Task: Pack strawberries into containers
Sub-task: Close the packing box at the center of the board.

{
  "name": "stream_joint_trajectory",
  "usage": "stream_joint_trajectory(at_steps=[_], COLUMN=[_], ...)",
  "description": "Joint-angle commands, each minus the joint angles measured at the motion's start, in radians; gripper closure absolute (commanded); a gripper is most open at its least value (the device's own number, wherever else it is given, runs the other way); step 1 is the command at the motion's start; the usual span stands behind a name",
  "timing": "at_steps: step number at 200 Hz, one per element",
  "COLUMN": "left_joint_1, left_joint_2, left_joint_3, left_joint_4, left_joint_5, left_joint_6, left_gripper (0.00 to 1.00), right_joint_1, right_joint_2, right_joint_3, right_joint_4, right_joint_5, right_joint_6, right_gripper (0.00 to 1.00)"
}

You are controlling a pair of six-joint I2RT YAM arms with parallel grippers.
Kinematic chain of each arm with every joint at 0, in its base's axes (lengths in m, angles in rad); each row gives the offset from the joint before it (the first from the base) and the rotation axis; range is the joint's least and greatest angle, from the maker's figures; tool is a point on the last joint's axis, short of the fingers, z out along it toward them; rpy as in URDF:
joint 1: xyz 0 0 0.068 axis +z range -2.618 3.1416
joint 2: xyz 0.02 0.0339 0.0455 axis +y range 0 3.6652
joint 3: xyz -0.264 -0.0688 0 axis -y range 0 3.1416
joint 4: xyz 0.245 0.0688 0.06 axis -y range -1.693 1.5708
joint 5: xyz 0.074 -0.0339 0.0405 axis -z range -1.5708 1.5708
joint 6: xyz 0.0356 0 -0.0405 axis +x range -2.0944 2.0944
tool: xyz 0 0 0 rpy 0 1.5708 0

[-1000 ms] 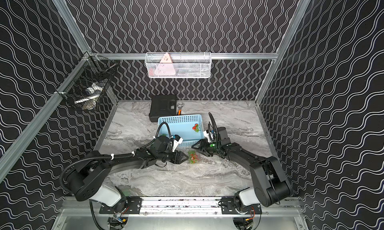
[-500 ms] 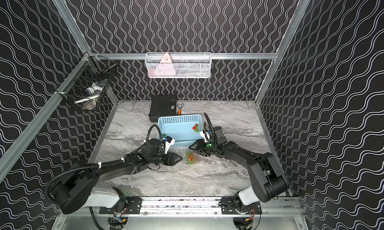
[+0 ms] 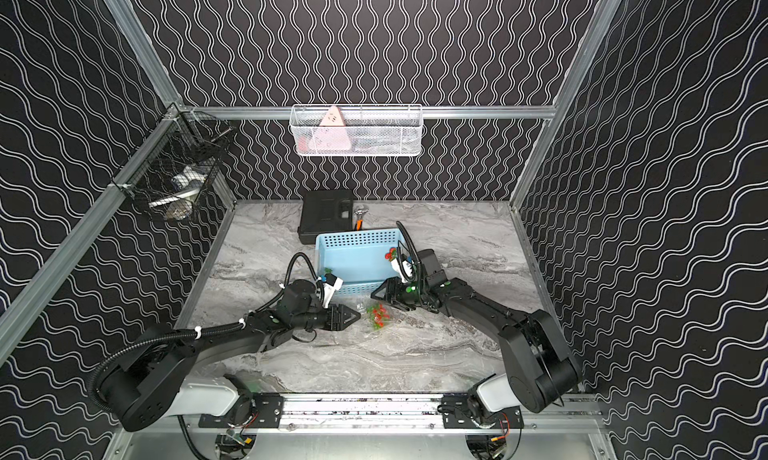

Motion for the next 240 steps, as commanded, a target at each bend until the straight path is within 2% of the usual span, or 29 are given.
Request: stream_joint_trajectory(at_steps=[1, 74, 141, 189, 240], left_joint_1=[0.004, 0.05, 0.1, 0.106, 0.148], left_joint_2=[0.005, -0.055, -0.186, -0.227, -0.348], left_joint_3=[-0.018, -0.104, -0.091, -0.067, -0.019], left_joint_4=[0.083, 0.135, -0.028, -0.091, -0.236], left_joint_5=[0.014, 0.029, 0.015, -0.001, -0.032], left_joint_6=[-0.031, -0.068, -0.026, -0.019, 0.004], left_gripper=[0.43, 0.44, 0.46, 0.46, 0.46], right_joint_1=[0.025, 0.081, 0.135, 0.18, 0.228], right_joint_2=[-0.004, -0.011, -0.002, 0.047, 0.083], right_joint_3=[0.006, 0.004, -0.004, 0.076, 0.155], right_joint_4=[-0.022, -0.058, -0.153, -0.216, -0.312], right_joint_5=[0.018, 0.055, 0.152, 0.216, 0.311], right_joint_6=[0.002, -0.007, -0.055, -0.092, -0.139], right_gripper=[0.46, 0.47, 0.48, 0.48, 0.48])
